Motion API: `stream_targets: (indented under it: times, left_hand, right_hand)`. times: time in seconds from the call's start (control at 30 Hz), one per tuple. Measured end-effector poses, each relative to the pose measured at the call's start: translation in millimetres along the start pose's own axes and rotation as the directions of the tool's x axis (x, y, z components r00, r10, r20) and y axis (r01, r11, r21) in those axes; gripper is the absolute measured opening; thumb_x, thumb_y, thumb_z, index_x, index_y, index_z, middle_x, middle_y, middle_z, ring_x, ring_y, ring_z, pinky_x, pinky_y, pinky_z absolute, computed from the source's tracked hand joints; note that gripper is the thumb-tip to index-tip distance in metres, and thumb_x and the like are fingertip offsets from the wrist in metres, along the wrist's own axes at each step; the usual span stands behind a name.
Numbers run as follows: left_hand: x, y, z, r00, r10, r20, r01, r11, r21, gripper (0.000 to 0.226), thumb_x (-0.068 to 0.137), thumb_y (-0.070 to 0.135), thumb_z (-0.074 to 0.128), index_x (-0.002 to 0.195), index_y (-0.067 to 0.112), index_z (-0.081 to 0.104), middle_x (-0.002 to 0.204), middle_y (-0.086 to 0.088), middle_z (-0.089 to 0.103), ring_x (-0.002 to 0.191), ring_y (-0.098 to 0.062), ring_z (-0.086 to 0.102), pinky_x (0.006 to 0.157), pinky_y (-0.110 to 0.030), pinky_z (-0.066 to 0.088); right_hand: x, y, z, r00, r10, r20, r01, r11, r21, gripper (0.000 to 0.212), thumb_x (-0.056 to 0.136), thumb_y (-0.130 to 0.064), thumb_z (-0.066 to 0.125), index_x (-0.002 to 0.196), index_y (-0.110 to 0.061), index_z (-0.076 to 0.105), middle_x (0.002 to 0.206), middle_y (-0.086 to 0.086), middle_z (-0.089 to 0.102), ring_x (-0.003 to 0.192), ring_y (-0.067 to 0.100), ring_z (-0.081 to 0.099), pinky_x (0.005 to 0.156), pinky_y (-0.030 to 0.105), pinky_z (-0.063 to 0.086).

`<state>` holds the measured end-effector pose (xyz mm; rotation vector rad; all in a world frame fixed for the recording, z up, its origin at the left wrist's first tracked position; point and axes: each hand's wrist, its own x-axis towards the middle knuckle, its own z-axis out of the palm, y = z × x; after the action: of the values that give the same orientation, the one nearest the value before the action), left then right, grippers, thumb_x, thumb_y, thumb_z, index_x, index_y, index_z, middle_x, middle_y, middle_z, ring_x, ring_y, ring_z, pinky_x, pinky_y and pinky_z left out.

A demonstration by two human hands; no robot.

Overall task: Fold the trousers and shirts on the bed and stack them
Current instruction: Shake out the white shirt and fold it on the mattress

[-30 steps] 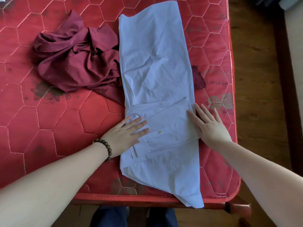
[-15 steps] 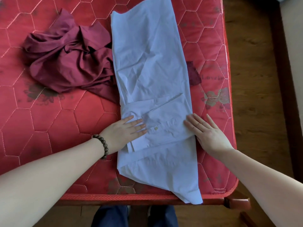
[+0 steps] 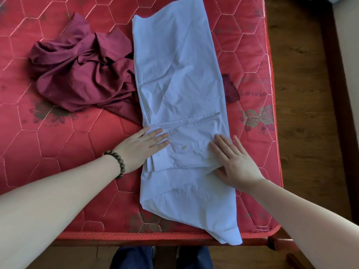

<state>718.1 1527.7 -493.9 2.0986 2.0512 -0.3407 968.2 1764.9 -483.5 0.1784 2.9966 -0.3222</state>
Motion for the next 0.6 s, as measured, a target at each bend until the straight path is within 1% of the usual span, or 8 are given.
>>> stream_targets:
  times: [0.1,0.17,0.23,0.3,0.4,0.43,0.53,0.6]
  left_hand:
    - [0,-1,-2,1.000,-0.005,0.027,0.007,0.997,-0.078,0.076,0.079,-0.002,0.018,0.148,0.024,-0.001,0.157,0.003,-0.004,0.143,-0.019,-0.014,0.116,-0.036,-0.014]
    - [0,-2,-2,0.998,-0.017,0.059,0.023,0.995,-0.099,0.078,0.082,-0.002,0.025,0.146,0.026,-0.009,0.155,0.005,-0.014,0.141,-0.017,-0.023,0.113,-0.034,-0.022]
    - [0,-3,-2,0.998,-0.014,0.057,0.021,0.992,-0.123,0.081,0.082,-0.004,0.029,0.146,0.027,-0.009,0.154,0.007,-0.016,0.140,-0.017,-0.025,0.113,-0.033,-0.023]
    - [1,-4,-3,0.999,-0.008,0.041,0.014,0.987,-0.158,0.085,0.078,-0.010,0.032,0.149,0.026,0.001,0.154,0.007,-0.009,0.142,-0.017,-0.018,0.115,-0.034,-0.016]
    - [1,-5,-7,0.998,0.003,0.055,0.004,0.991,-0.133,0.087,0.075,-0.012,0.022,0.151,0.025,0.005,0.156,0.006,-0.007,0.142,-0.016,-0.016,0.115,-0.033,-0.015]
    - [1,-6,-8,0.998,0.005,0.062,0.003,0.992,-0.124,0.086,0.073,-0.010,0.016,0.150,0.026,0.003,0.155,0.006,-0.007,0.141,-0.016,-0.016,0.115,-0.033,-0.016]
    - [0,-8,-7,0.994,0.002,0.111,0.011,0.994,-0.110,0.084,0.071,-0.008,0.006,0.146,0.027,-0.011,0.152,0.010,-0.015,0.140,-0.015,-0.021,0.112,-0.032,-0.022]
    - [1,-7,-9,0.990,-0.002,0.140,0.014,0.996,-0.089,0.084,0.069,-0.008,-0.003,0.143,0.028,-0.020,0.151,0.009,-0.022,0.139,-0.016,-0.025,0.111,-0.033,-0.026]
  right_hand:
    - [7,-21,1,1.000,-0.005,0.018,0.004,0.999,0.054,0.083,0.083,-0.056,0.053,0.145,-0.004,0.038,0.155,0.016,0.028,0.145,0.030,0.022,0.117,0.057,0.015]
    - [8,-35,5,0.999,-0.022,0.031,0.021,0.998,0.053,0.084,0.081,-0.056,0.056,0.144,-0.003,0.039,0.154,0.015,0.030,0.145,0.030,0.024,0.117,0.057,0.017]
    - [9,-45,10,1.000,-0.030,0.006,0.030,1.000,0.006,0.070,0.085,-0.039,0.060,0.140,0.000,0.044,0.151,0.016,0.037,0.141,0.032,0.032,0.114,0.058,0.024]
    - [10,-42,14,0.998,0.002,-0.069,-0.004,1.000,-0.029,0.053,0.087,-0.019,0.054,0.136,0.002,0.050,0.146,0.018,0.044,0.135,0.035,0.041,0.110,0.060,0.030]
    - [9,-23,13,0.986,0.123,-0.110,-0.128,0.991,-0.043,0.061,0.078,0.004,0.064,0.136,0.003,0.048,0.144,0.017,0.045,0.134,0.036,0.043,0.110,0.059,0.028]
    - [7,-15,11,0.981,0.159,-0.111,-0.164,0.986,-0.041,0.062,0.078,0.007,0.061,0.138,0.002,0.046,0.145,0.017,0.045,0.135,0.036,0.041,0.110,0.058,0.027]
    - [-7,1,5,0.982,0.157,-0.101,-0.158,0.987,-0.004,0.053,0.087,0.000,0.032,0.138,0.004,0.045,0.143,0.019,0.046,0.134,0.038,0.039,0.111,0.056,0.026]
    - [-17,0,4,0.996,0.073,-0.061,-0.073,0.997,-0.007,0.051,0.086,0.007,0.040,0.136,0.006,0.046,0.143,0.021,0.045,0.133,0.040,0.041,0.109,0.056,0.028]
